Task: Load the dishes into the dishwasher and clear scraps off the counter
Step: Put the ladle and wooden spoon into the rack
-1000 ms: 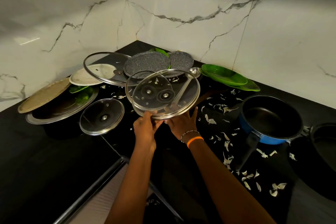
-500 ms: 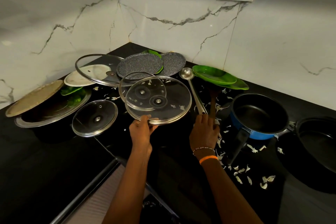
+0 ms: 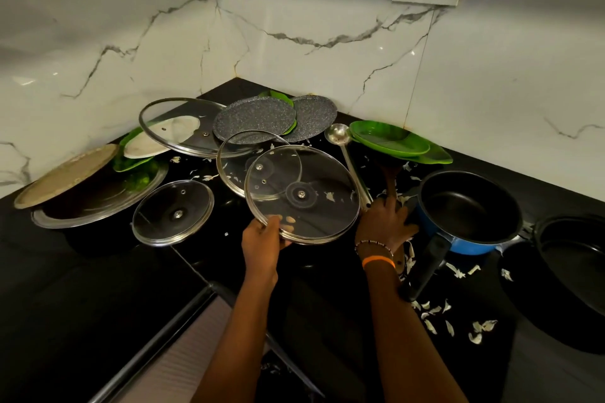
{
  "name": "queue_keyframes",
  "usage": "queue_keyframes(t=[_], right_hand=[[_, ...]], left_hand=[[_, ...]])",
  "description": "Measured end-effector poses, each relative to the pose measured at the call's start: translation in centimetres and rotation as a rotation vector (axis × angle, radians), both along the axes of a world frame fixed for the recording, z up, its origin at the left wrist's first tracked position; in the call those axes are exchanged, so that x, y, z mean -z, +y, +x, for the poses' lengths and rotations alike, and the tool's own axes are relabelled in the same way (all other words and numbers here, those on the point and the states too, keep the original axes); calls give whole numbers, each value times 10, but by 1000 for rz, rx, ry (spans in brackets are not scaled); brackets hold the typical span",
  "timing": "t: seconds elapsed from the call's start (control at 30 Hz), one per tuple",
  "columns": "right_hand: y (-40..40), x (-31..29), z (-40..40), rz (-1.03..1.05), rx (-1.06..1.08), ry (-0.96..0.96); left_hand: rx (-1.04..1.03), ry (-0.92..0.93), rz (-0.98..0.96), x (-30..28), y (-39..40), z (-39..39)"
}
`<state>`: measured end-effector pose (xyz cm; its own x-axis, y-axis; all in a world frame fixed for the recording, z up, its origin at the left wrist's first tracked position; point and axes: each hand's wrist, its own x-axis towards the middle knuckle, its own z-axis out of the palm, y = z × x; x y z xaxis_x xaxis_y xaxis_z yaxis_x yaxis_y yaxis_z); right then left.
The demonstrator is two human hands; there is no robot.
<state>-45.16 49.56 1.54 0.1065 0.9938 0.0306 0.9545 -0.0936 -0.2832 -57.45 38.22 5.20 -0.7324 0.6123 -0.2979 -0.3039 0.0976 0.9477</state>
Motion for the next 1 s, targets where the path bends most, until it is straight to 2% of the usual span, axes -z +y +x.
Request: queue_keyframes(t=[0.1,0.2,0.3,0.37,0.43,0.53,0.7,0.8,0.9,0.93,1.0], right_hand=[[8,-2,0,6,-5,33],[6,-3,-4,26,6,-26],[-1,-7,-7,-23,-22,-111],[1,-8,-3,-12,-24,-82],[3,-7,0,-6,-70,27],[5,0,7,25,-121,-33],[3,0,9,5,-161,-44],[4,-9,7,26,-67,122],[4,-20,7,31,-12,332],[3,-25,6,14,2,398],[1,-35,5,10,41,484]], left_hand=[[4,-49,-22,0,0,0],[-35,-47,-40,6,-1,-4],[-87,73,-49,6,-1,-5],[-99,115,-63,5,-1,-3],[-99,149,-64,3,0,0],[-94,216,-22,2,2,6],[-69,334,-149,-5,-2,10],[-54,484,-284,-3,-1,8],[46,847,-398,-2,-1,10],[83,946,-406,0,0,11],[132,1017,-355,1,2,16]])
